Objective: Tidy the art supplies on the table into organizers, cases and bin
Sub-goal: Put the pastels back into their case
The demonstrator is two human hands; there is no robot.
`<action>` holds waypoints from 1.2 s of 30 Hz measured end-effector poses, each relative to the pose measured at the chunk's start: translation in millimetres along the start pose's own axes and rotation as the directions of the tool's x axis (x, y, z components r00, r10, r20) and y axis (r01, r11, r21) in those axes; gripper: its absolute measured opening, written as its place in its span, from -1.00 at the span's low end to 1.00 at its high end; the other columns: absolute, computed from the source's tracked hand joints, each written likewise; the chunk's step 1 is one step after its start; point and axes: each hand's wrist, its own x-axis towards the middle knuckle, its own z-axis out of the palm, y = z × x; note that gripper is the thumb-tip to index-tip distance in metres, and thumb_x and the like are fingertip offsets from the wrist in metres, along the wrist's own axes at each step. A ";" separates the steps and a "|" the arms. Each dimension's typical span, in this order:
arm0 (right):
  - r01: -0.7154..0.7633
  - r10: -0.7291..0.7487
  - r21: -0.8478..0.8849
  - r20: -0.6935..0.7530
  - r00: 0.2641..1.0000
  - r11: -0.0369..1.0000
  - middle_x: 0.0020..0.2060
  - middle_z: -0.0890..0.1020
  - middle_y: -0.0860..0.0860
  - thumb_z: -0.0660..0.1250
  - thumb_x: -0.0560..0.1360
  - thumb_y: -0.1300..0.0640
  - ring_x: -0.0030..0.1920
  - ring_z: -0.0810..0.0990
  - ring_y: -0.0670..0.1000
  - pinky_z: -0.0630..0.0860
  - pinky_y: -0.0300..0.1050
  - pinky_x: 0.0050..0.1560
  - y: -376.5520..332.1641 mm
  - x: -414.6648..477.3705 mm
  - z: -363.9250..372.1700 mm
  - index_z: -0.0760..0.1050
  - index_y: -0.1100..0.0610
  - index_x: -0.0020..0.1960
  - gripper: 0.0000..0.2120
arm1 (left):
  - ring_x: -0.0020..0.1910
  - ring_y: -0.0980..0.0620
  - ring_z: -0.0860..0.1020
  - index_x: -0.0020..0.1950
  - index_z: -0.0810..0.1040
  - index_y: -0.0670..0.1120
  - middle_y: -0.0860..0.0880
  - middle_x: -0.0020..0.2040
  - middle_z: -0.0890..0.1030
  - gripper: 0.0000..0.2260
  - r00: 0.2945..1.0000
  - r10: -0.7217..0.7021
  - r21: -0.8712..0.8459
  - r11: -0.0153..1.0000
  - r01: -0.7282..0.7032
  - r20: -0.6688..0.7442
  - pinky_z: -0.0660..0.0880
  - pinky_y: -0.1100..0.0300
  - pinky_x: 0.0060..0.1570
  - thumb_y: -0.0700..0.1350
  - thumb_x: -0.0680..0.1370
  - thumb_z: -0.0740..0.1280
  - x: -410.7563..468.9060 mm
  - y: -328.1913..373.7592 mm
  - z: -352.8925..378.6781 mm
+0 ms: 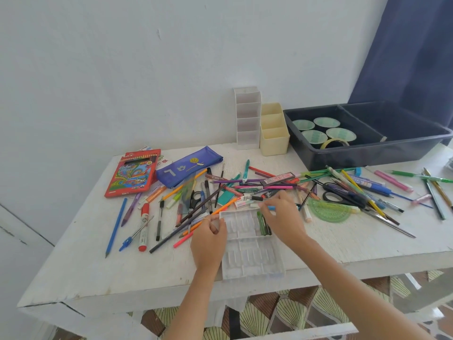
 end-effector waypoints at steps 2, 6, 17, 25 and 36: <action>0.035 -0.036 0.027 0.031 0.999 0.999 -0.07 0.59 0.02 0.25 0.56 0.09 -0.06 0.49 -0.03 0.42 -0.18 -0.04 -11.7 19.7 -1.1 0.61 0.13 0.03 -0.80 | -0.50 0.14 0.29 0.00 0.59 -0.06 0.04 -0.48 0.30 -0.90 1.000 -0.004 -0.008 1.000 0.004 0.000 0.29 0.35 -0.51 -0.11 0.55 0.30 0.8 -0.8 0.2; 0.063 -0.065 0.016 0.132 0.989 0.998 -0.05 0.66 0.10 0.27 0.55 0.19 -0.13 0.58 0.01 0.52 -0.18 0.01 -29.4 54.0 10.4 0.62 0.22 0.05 -0.81 | -0.50 0.13 0.28 -0.03 0.56 -0.04 0.02 -0.47 0.30 -0.94 1.000 -0.005 -0.036 0.999 0.005 -0.001 0.31 0.38 -0.51 -0.14 0.54 0.31 2.0 -3.5 1.2; 0.079 -0.067 -0.033 0.287 0.955 0.996 0.09 0.64 -0.02 0.37 0.49 0.11 0.04 0.58 -0.07 0.52 -0.11 0.11 -30.1 93.7 53.6 0.53 0.08 0.25 -0.67 | -0.49 0.14 0.29 -0.04 0.54 0.04 0.00 -0.46 0.33 -0.93 1.000 -0.013 -0.042 0.999 0.012 -0.025 0.33 0.32 -0.48 -0.13 0.53 0.32 5.3 -7.3 4.1; 0.005 -0.026 0.209 0.100 0.995 0.978 -0.19 0.68 0.07 0.43 0.44 0.18 -0.16 0.63 -0.03 0.59 -0.07 0.00 -34.6 93.7 49.5 0.58 0.18 0.12 -0.73 | -0.48 0.12 0.31 -0.05 0.54 0.05 0.01 -0.45 0.34 -0.94 1.000 -0.016 -0.027 1.000 0.015 -0.019 0.35 0.22 -0.47 -0.10 0.53 0.32 6.0 -7.6 3.9; -0.340 0.166 0.434 0.391 0.905 0.834 -0.22 0.66 0.21 0.42 0.41 0.35 -0.30 0.68 0.12 0.65 -0.06 -0.25 -23.4 42.0 -14.5 0.52 0.14 0.11 -0.69 | -0.48 0.12 0.31 -0.02 0.55 0.02 0.03 -0.46 0.32 -0.94 1.000 -0.022 -0.026 0.999 0.022 -0.016 0.31 0.30 -0.49 -0.11 0.54 0.31 4.4 -6.5 2.4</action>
